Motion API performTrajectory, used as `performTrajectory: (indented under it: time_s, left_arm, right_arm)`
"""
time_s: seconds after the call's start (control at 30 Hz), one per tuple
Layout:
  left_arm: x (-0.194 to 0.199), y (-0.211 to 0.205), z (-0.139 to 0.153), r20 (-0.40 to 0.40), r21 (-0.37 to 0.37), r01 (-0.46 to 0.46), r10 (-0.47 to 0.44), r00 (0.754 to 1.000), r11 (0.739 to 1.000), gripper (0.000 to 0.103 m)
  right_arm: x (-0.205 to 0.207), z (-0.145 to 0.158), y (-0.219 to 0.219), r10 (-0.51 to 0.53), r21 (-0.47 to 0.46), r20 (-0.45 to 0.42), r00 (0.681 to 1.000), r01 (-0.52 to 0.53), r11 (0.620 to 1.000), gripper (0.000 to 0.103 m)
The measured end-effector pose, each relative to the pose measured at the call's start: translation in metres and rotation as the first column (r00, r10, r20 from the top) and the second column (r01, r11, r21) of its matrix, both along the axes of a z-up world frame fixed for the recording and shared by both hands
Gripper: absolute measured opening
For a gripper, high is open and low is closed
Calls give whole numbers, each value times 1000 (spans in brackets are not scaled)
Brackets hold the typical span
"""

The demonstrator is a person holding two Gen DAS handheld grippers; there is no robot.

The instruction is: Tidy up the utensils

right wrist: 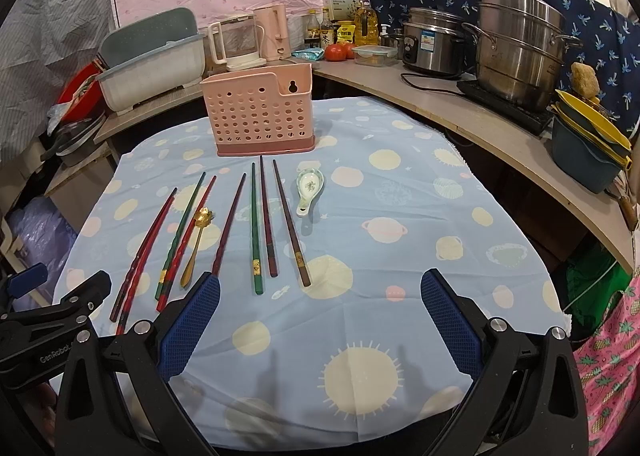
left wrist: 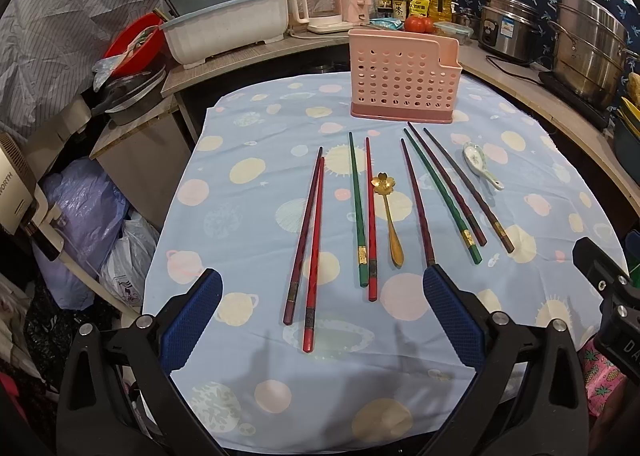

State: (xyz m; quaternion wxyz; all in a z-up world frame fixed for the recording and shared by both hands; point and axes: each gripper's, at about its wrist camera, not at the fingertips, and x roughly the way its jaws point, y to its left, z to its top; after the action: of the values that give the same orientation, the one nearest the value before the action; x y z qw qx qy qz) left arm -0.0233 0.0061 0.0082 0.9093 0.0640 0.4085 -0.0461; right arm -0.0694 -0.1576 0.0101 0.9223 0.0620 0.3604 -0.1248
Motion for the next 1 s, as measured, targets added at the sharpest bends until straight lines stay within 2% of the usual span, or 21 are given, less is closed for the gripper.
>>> performTrajectory:
  time_s: [0.5,0.83,1.0]
  left_arm:
    - [5,8,-5,-20,-10,-5,5,1000,1000,96]
    - [27,72,-41,-100,7,-132,133,986,991,96]
    - [32,77,-59,-144,-3,-115,113,983,993,89]
  right_arm:
    - [-2,-1,-2,-6,4,-3,1000,6,1000,96]
    - [9,-12,-5,-14,11,-41,999,15,1000,96]
    - [16,-19,1,-1,5,-63,998,2,1000,96]
